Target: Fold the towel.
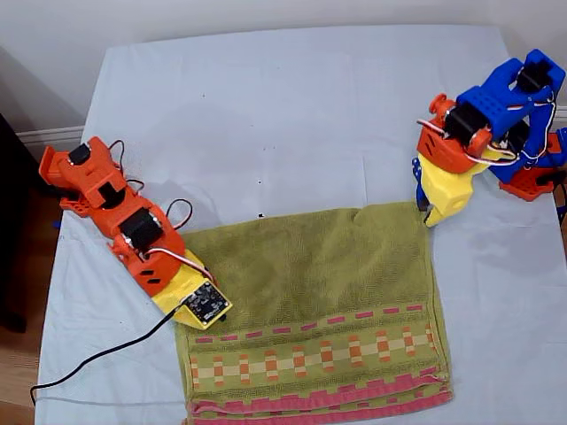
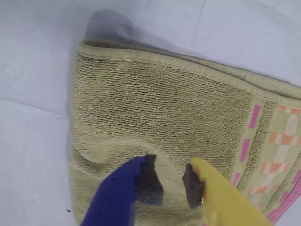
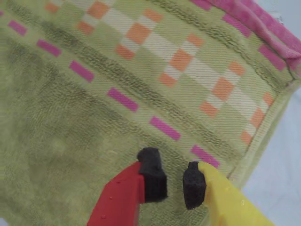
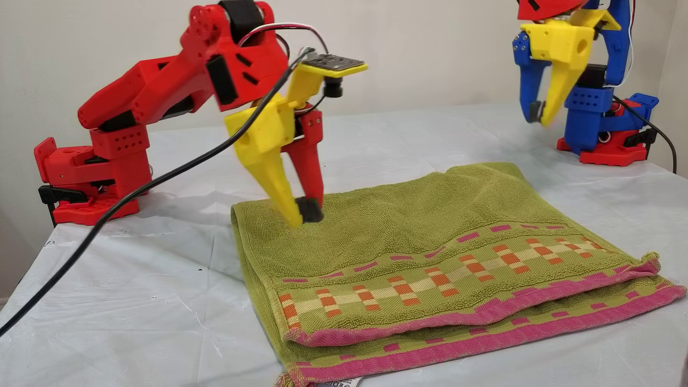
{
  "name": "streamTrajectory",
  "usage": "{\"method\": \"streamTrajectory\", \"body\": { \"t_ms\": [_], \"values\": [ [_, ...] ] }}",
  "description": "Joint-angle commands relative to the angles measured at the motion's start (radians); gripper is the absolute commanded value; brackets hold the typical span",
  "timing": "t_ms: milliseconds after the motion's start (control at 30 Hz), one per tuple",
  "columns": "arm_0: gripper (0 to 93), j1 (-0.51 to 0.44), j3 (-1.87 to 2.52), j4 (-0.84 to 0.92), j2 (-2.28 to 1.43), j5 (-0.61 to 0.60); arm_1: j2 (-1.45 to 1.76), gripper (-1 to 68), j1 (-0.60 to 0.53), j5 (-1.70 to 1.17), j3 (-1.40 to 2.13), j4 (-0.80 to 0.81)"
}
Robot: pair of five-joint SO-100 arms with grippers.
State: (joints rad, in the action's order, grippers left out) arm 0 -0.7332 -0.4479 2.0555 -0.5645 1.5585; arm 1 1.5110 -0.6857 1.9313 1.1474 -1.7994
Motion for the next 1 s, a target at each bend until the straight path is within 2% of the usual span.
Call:
{"method": "streamTrajectory", "body": {
  "t_ms": [0,67,200,300,400,500,633,967],
  "values": [
    [25.4,0.064,0.094,0.015,-0.221,0.008,0.126,20.9,0.023,0.003,0.006,-0.002],
    [27.2,0.078,0.249,0.015,-0.313,0.025,0.132,25.2,0.034,-0.005,0.006,-0.002],
    [33.3,0.107,0.713,0.014,-0.606,0.137,0.147,26.7,0.061,-0.018,0.012,-0.002],
    [35.9,0.107,1.045,-0.009,-0.836,0.268,0.133,26.3,0.074,-0.021,0.011,-0.002],
    [36.7,0.107,1.382,-0.126,-1.069,0.420,0.109,26.1,0.086,-0.012,0.017,-0.002],
    [36.2,0.117,1.675,-0.272,-1.249,0.502,0.092,26.1,0.097,0.003,0.044,-0.002],
    [36.2,0.121,1.819,-0.308,-1.299,0.589,0.101,28.7,0.101,0.029,0.110,-0.002],
    [39.0,0.160,1.761,-0.293,-1.134,0.732,0.064,32.5,0.110,0.123,0.161,0.000]
  ]
}}
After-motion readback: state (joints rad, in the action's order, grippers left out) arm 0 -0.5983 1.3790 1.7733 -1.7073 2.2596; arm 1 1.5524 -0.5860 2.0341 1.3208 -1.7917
